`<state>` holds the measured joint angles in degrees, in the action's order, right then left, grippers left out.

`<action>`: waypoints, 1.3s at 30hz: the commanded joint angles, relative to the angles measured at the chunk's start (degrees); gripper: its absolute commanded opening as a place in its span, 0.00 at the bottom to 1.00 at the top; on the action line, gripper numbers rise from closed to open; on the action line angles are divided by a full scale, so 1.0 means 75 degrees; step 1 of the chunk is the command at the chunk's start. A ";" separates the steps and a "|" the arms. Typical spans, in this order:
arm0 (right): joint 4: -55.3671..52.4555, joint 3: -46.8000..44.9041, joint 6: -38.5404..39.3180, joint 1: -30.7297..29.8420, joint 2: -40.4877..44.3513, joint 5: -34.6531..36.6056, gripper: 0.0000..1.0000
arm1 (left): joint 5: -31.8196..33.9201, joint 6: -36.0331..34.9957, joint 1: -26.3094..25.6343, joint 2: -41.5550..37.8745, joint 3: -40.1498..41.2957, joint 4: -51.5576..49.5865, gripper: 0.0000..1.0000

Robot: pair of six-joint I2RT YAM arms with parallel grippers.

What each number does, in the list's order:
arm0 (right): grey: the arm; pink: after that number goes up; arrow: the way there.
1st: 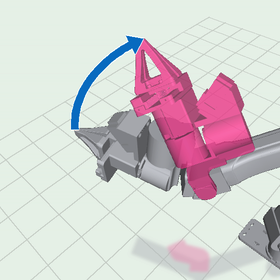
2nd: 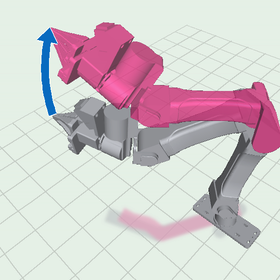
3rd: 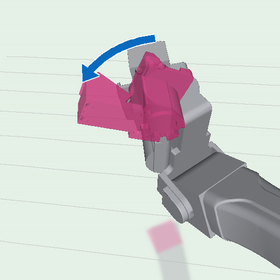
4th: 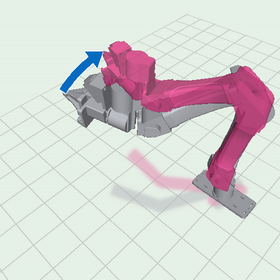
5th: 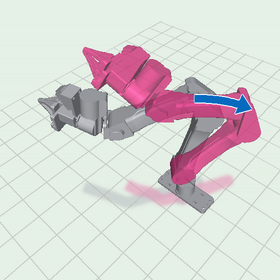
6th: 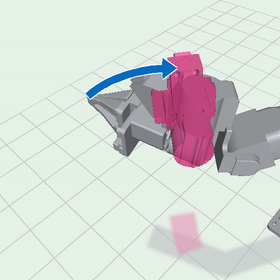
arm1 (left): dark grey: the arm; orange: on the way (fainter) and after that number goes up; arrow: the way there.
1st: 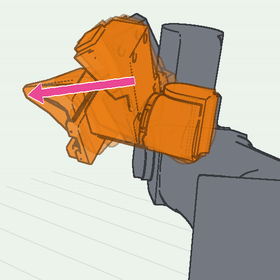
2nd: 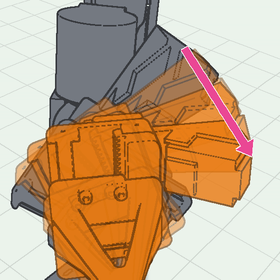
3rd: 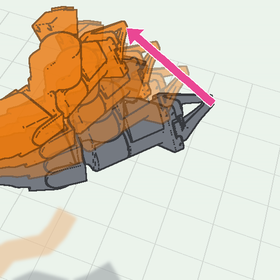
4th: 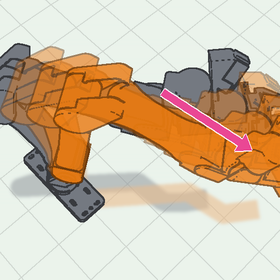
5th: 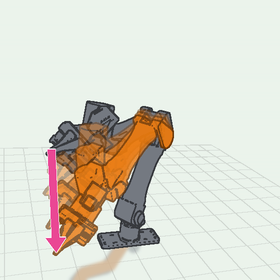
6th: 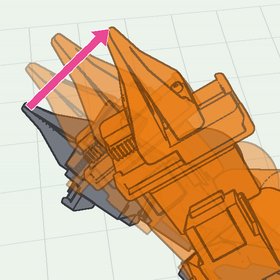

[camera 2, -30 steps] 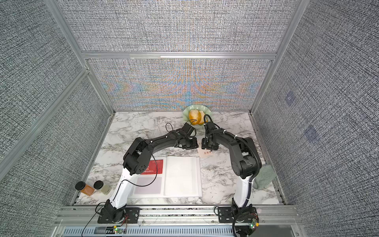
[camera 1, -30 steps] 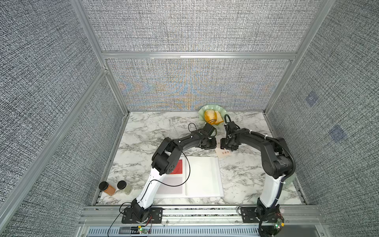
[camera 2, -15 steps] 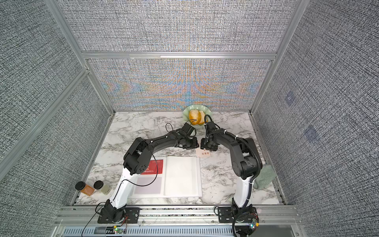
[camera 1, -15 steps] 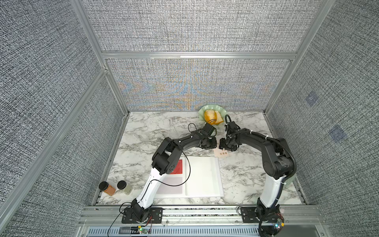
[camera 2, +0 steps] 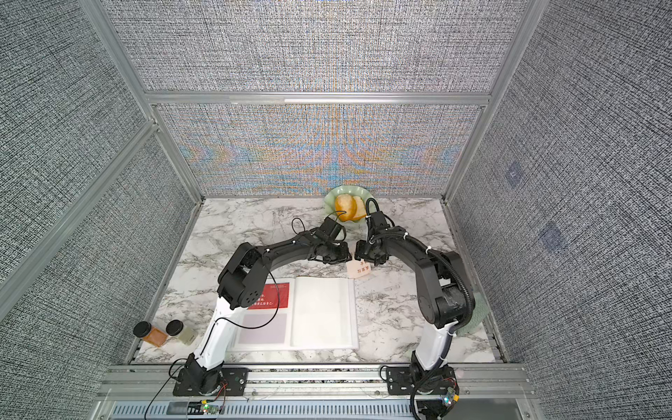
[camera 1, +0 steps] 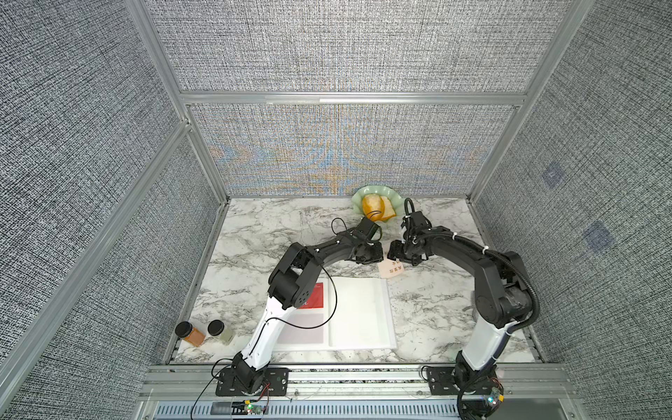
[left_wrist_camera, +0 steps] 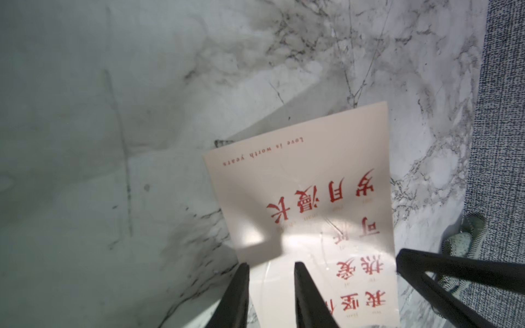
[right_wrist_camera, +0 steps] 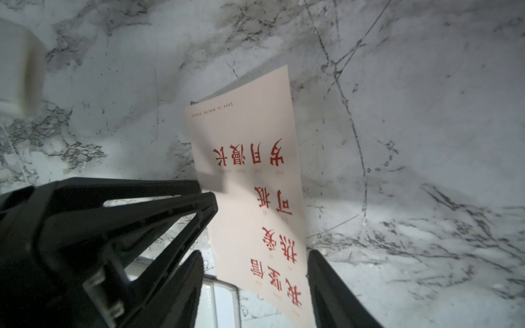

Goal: Place the photos into the photo albums
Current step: Pick up the photo at the center of the board.

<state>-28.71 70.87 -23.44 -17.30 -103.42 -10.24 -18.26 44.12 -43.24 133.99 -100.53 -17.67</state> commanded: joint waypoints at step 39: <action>0.1138 -0.0713 -0.0480 0.0199 0.0257 -0.1441 0.22 | -0.0659 -0.0304 0.0387 -0.0474 0.1026 0.0550 0.20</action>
<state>-20.36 65.17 -25.85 -16.03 -101.47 -22.59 -23.05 42.26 -40.51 130.87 -93.10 -12.27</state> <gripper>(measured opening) 0.232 0.199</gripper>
